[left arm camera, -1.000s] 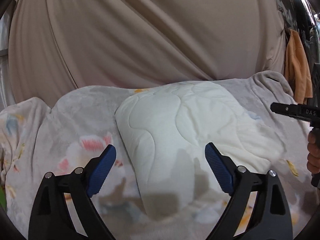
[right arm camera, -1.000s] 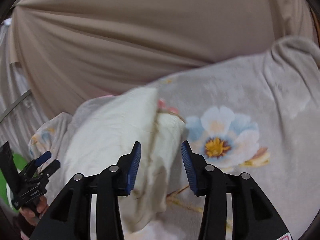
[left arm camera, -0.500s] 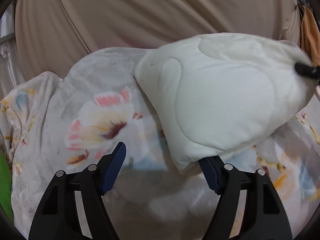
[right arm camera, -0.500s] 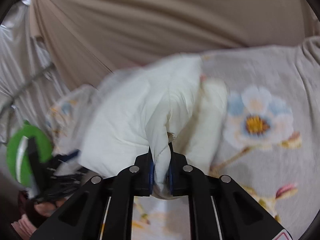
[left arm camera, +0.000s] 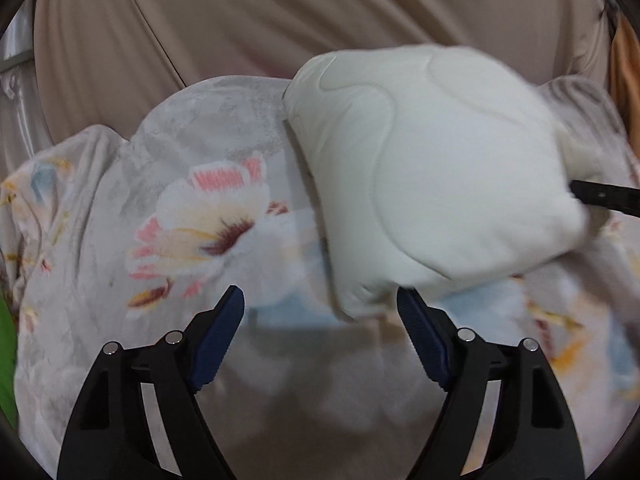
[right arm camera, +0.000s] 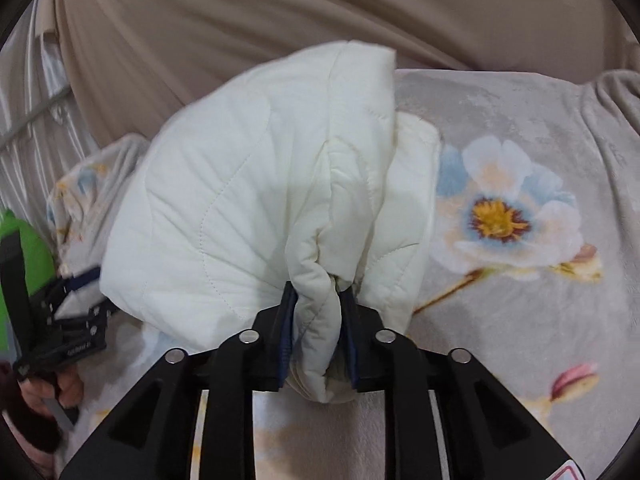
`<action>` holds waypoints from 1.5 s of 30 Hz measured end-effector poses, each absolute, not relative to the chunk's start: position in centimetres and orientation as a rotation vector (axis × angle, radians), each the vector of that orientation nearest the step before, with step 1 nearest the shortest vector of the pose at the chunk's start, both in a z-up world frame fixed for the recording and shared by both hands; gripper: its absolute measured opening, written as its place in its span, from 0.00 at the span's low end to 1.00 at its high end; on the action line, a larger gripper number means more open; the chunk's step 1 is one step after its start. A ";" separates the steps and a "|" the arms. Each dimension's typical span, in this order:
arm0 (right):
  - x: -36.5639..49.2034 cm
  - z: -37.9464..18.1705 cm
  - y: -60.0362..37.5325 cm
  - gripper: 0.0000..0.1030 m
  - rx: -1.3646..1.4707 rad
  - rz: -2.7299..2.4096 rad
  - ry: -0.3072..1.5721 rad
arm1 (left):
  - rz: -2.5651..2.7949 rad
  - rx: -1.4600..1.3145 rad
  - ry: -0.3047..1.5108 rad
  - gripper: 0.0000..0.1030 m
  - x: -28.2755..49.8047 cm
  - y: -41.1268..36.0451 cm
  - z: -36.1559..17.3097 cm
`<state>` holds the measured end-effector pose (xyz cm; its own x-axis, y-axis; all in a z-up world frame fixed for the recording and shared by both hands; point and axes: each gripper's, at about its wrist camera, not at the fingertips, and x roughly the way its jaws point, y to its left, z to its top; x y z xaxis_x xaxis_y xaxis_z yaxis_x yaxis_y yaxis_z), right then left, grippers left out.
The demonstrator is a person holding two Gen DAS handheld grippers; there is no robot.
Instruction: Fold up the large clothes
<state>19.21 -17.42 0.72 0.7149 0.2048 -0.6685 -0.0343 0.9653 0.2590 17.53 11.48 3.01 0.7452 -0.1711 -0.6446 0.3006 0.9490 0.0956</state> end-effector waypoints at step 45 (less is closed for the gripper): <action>12.9 0.3 -11.0 0.32 0.028 -0.034 0.768 | -0.250 0.137 0.765 0.87 15.6 2.0 -0.4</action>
